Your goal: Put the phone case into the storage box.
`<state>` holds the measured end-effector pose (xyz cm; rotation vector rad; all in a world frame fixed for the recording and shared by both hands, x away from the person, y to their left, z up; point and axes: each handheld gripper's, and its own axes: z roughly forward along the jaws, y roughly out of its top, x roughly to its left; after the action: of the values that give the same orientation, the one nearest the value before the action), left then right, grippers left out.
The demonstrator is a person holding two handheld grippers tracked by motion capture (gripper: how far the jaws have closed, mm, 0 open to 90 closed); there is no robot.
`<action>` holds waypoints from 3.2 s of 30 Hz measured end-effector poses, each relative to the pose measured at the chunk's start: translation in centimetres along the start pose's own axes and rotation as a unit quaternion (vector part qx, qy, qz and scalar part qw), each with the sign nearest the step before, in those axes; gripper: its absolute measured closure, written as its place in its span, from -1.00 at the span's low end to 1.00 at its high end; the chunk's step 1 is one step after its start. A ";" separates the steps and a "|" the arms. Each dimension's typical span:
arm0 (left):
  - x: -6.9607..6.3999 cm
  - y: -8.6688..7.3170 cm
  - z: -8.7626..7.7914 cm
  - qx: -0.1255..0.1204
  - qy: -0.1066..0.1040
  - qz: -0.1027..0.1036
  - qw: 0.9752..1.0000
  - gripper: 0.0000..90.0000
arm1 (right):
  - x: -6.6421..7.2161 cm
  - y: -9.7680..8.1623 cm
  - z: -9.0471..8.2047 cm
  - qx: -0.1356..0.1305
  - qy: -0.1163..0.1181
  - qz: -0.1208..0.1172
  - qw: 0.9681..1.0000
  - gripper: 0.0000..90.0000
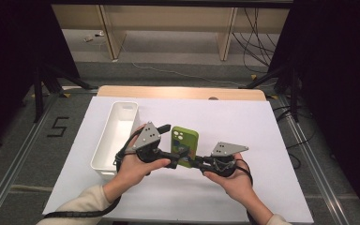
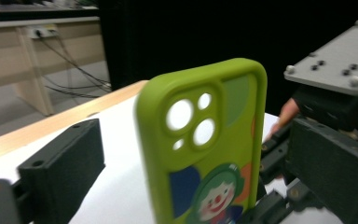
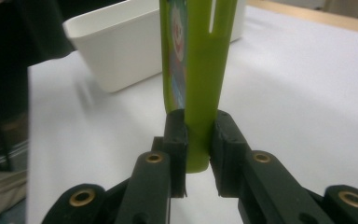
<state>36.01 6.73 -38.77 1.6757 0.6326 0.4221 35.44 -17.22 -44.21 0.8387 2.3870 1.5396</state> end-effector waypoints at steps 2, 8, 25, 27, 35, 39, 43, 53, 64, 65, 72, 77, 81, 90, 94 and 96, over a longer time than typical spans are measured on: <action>-0.3 0.2 0.4 -0.005 0.019 -0.001 1.000 -0.98 | 0.3 0.2 0.2 -0.003 -0.023 0.005 1.000 0.74; -0.7 0.6 1.1 -0.012 0.060 -0.005 0.998 -0.99 | 0.7 0.5 0.8 -0.005 -0.070 0.030 0.997 0.74; -0.4 0.3 2.3 -0.008 0.089 -0.013 0.996 -0.72 | 1.3 0.4 2.0 0.008 -0.105 0.043 0.993 0.74; -0.4 0.2 2.4 -0.007 0.089 -0.014 0.996 -0.70 | 1.4 0.4 2.0 0.010 -0.107 0.043 0.993 0.74; -0.3 0.1 2.6 -0.007 0.089 -0.017 0.996 -0.70 | 1.4 0.3 2.0 0.012 -0.115 0.041 0.992 0.74; -0.3 0.0 2.7 -0.004 0.092 -0.018 0.996 -0.70 | 1.4 0.3 2.1 0.011 -0.116 0.040 0.992 0.74; -0.1 -0.1 2.8 0.000 0.095 -0.022 0.995 -0.72 | 1.5 0.3 2.1 0.012 -0.116 0.040 0.992 0.74; -0.1 -0.2 2.9 0.004 0.092 -0.022 0.996 -0.69 | 1.6 0.3 2.2 0.012 -0.116 0.036 0.993 0.74; 0.2 0.0 2.7 0.001 0.080 -0.024 0.997 -0.67 | 1.6 0.4 2.2 0.008 -0.111 0.021 0.994 0.61; 0.1 0.0 2.7 0.001 0.079 -0.023 0.997 -0.66 | 1.5 0.4 2.2 0.007 -0.110 0.020 0.994 0.57; 0.3 0.2 2.6 -0.003 0.078 -0.019 0.997 -0.66 | 1.3 0.4 2.2 -0.004 -0.095 0.014 0.995 0.21; 0.6 0.4 2.3 -0.005 0.083 -0.020 0.996 -0.66 | 1.0 0.5 2.1 -0.008 -0.078 0.018 0.997 -0.31; 0.9 0.6 2.0 -0.008 0.087 -0.020 0.996 -0.66 | 0.9 0.3 1.8 -0.010 -0.076 0.019 0.997 -0.63; 1.3 1.2 1.3 -0.017 0.096 -0.021 0.995 -0.66 | 0.2 0.1 0.1 -0.022 -0.082 0.014 0.996 -0.65; 1.4 1.3 1.0 -0.017 0.099 -0.019 0.995 -0.66 | -0.1 0.0 -0.6 -0.028 -0.087 0.015 0.996 -0.65; 1.5 1.3 0.9 -0.018 0.100 -0.018 0.995 -0.66 | -0.2 0.0 -0.8 -0.030 -0.087 0.014 0.996 -0.65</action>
<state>37.93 6.82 -37.73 1.5971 0.7976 0.5763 35.25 -17.97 -43.90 0.9555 2.2039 1.4744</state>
